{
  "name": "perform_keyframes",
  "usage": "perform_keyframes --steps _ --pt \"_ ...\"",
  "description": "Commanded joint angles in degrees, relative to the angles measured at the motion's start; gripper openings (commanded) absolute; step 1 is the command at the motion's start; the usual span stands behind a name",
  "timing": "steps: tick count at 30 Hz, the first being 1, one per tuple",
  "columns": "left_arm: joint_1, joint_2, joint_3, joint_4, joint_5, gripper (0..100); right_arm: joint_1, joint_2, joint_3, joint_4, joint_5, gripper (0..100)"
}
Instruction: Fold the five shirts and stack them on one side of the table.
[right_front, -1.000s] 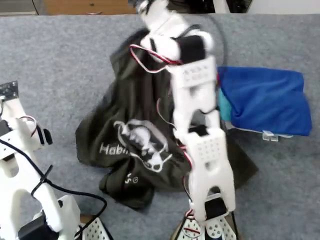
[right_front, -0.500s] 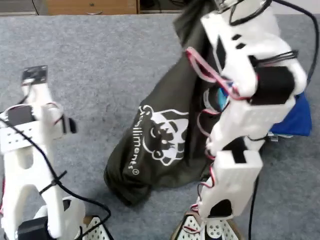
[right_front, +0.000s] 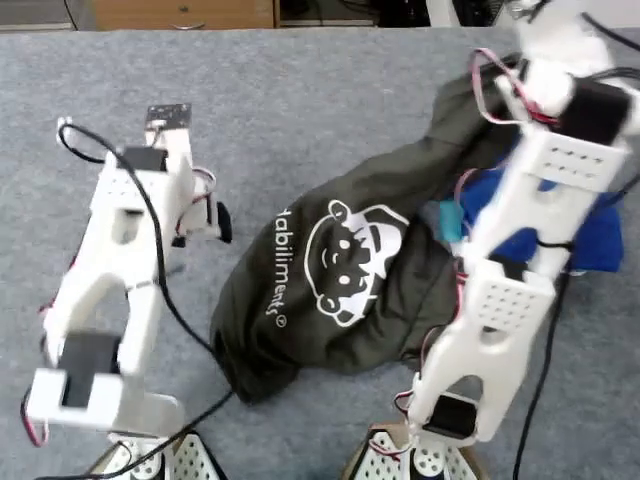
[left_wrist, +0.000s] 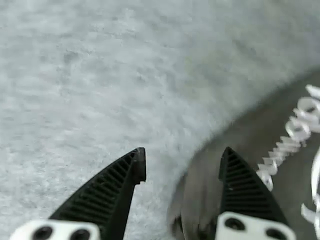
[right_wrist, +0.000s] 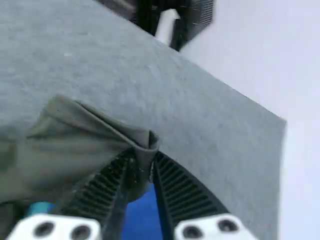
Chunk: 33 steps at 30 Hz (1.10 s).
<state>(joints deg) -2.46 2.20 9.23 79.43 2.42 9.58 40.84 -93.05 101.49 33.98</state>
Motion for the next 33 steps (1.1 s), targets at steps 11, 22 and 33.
perform_keyframes --steps 11,22,33 --pt "-45.7 4.2 -24.0 4.2 2.5 25 -47.1 -2.4 -2.6 -8.4 -1.1 0.2" --pt "-44.7 4.3 -15.9 4.2 2.8 25 -39.6 -7.9 5.6 -15.2 -2.4 0.2" --pt "-17.8 4.3 -14.2 4.2 6.2 23 -6.3 -7.8 16.5 -15.2 1.1 0.2"
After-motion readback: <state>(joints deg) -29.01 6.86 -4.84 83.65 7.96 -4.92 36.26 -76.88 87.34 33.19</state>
